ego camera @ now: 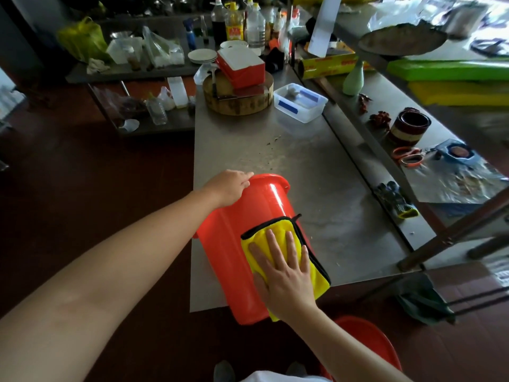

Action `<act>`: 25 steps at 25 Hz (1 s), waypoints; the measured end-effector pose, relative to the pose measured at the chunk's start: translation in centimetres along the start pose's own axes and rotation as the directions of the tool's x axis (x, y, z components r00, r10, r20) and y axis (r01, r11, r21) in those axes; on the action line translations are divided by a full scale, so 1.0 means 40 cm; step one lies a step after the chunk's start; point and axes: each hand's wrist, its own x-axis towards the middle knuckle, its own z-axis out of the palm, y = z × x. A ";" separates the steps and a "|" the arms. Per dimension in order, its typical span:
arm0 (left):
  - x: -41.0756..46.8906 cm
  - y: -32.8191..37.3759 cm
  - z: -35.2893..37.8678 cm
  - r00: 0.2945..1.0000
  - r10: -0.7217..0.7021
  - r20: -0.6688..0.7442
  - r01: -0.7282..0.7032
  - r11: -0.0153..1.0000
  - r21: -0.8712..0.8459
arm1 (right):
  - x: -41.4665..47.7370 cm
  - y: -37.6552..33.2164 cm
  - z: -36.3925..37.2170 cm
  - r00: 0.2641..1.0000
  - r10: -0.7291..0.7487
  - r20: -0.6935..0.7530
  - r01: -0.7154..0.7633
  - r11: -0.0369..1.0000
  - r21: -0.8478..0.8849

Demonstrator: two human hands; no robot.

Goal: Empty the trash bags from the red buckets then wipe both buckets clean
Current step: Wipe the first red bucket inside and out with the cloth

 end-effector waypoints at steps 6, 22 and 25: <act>-0.032 -0.057 0.007 0.994 -0.099 -0.048 0.093 0.989 -0.112 | 0.067 -0.033 -0.009 0.998 -0.005 0.055 0.002 0.999 0.053; -0.123 -0.133 -0.007 0.994 -0.085 -0.066 0.074 0.985 -0.155 | 0.118 -0.012 -0.015 0.994 -0.072 0.081 0.064 0.993 0.102; -0.114 -0.128 -0.021 0.995 -0.093 -0.024 0.089 0.986 -0.142 | 0.019 0.021 0.001 0.995 -0.088 0.041 0.084 0.993 0.088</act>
